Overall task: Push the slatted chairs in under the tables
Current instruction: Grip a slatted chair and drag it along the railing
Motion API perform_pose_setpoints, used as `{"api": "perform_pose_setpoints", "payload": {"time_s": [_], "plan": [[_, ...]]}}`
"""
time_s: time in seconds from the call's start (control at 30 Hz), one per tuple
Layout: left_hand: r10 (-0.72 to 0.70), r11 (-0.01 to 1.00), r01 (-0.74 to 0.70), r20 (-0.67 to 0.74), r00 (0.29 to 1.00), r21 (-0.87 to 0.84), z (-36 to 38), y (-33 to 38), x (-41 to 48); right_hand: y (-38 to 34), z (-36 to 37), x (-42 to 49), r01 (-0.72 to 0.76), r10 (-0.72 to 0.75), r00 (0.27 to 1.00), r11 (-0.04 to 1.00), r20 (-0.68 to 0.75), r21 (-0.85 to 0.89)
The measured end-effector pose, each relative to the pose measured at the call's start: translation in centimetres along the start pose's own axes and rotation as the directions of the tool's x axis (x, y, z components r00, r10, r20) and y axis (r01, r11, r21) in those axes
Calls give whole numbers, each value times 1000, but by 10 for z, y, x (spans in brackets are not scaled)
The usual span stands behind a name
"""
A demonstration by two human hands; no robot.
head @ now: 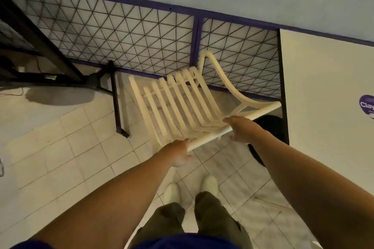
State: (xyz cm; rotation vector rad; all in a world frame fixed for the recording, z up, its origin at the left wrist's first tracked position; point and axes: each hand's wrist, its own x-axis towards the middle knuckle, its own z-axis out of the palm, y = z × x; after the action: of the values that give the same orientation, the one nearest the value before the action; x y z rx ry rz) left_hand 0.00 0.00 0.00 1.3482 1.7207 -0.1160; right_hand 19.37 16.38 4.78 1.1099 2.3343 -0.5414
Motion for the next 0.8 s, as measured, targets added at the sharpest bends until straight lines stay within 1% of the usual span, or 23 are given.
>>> {"api": "perform_pose_setpoints", "payload": {"time_s": [0.17,0.37,0.53,0.63,0.7,0.8], "plan": [[-98,994,96,-41,994,-53,5,8,14,16,-2,21,36,-24,996,989,90,-141],[-184,982,181,-61,981,-58,6,21,25,30,-9,44,100,-64,979,978,193,-181],[-220,973,212,-94,971,-90,6,33,32,48,-12,63,223,-148,948,940,280,-258],[-226,970,213,-110,968,-118,5,40,37,54,-20,68,235,-154,937,942,314,-241],[-224,971,212,-113,968,-107,7,43,39,57,-22,70,232,-152,932,948,329,-218],[-260,965,254,-121,958,-58,9,46,41,64,-24,72,239,-164,927,951,338,-194]]}}
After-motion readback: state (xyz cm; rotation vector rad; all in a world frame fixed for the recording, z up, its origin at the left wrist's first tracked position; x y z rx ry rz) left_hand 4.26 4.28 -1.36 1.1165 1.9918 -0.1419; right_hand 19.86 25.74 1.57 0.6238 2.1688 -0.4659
